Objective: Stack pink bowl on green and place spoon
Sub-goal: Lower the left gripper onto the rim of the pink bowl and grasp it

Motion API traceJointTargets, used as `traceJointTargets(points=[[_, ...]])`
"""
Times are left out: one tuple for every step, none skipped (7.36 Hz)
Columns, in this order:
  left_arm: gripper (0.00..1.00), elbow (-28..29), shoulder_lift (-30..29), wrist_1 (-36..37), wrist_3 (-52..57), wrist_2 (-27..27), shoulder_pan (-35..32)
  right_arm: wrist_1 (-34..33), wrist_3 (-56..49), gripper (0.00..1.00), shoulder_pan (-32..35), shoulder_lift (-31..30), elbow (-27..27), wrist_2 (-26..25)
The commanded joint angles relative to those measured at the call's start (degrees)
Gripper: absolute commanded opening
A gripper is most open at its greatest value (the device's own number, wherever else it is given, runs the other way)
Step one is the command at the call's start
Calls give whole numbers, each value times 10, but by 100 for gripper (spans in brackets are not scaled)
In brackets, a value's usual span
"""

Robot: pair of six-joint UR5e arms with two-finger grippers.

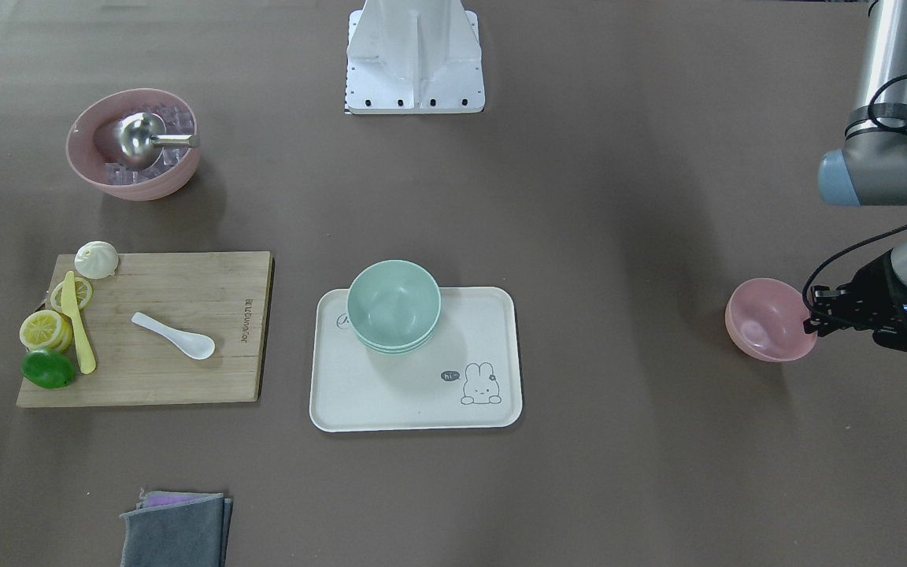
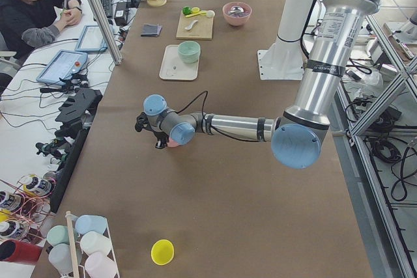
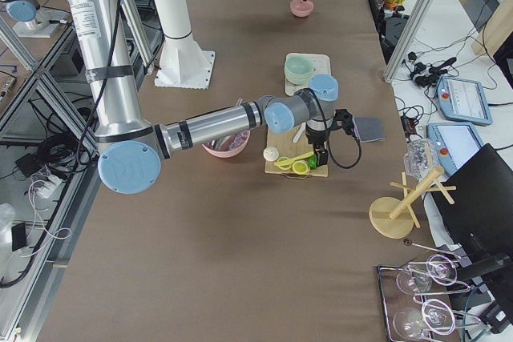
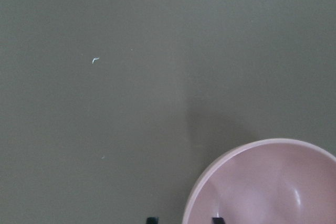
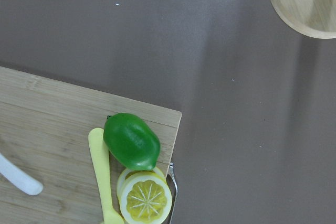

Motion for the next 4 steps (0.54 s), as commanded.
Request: traceJointTargets(points=[[27, 3, 0, -1, 0, 0, 3, 0, 0, 100, 0, -1, 0, 0], [18, 4, 0, -1, 0, 0, 3, 0, 0, 100, 0, -1, 0, 0], [0, 4, 0, -1, 0, 0, 3, 0, 0, 100, 0, -1, 0, 0], [0, -2, 0, -1, -3, -1, 3, 0, 0, 100, 0, -1, 1, 0]])
